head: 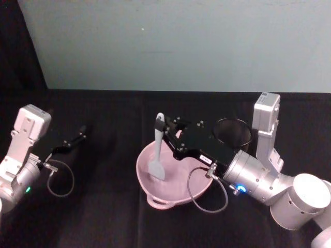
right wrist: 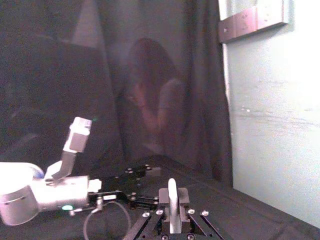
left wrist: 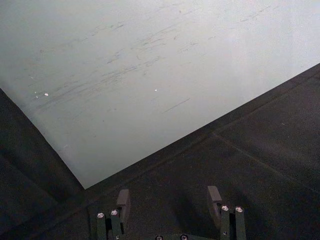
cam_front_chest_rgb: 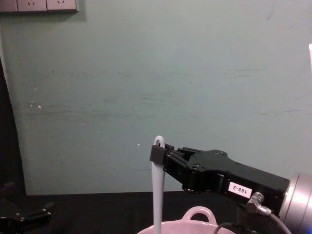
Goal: Use the one hand to pick up the spoon and stir the clear water in the bowl.
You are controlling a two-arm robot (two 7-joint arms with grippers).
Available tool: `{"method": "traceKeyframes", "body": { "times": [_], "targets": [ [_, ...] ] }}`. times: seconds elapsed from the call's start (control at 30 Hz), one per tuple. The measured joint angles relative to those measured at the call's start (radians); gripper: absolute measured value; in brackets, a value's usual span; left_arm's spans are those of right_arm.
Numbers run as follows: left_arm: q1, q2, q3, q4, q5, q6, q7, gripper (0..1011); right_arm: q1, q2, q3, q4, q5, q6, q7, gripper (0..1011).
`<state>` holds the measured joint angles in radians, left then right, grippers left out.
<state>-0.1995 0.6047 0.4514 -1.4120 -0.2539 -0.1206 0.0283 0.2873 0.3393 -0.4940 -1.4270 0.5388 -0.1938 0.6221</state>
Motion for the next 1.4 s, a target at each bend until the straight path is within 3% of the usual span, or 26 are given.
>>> {"method": "traceKeyframes", "body": {
  "times": [0.33, 0.77, 1.07, 1.4],
  "targets": [
    [0.000, 0.000, 0.000, 0.000, 0.000, 0.000, 0.000, 1005, 0.012, 0.002, 0.040, 0.034, -0.010, -0.016, -0.036, 111],
    [0.000, 0.000, 0.000, 0.000, 0.000, 0.000, 0.000, 1005, -0.033, 0.059, 0.101, -0.017, -0.015, -0.014, -0.052, 111],
    [0.000, 0.000, 0.000, 0.000, 0.000, 0.000, 0.000, 1005, -0.069, 0.091, 0.088, -0.088, -0.025, 0.005, -0.026, 111],
    [0.000, 0.000, 0.000, 0.000, 0.000, 0.000, 0.000, 1005, -0.090, 0.079, 0.041, -0.125, -0.001, 0.017, 0.006, 111]
  ]
}}
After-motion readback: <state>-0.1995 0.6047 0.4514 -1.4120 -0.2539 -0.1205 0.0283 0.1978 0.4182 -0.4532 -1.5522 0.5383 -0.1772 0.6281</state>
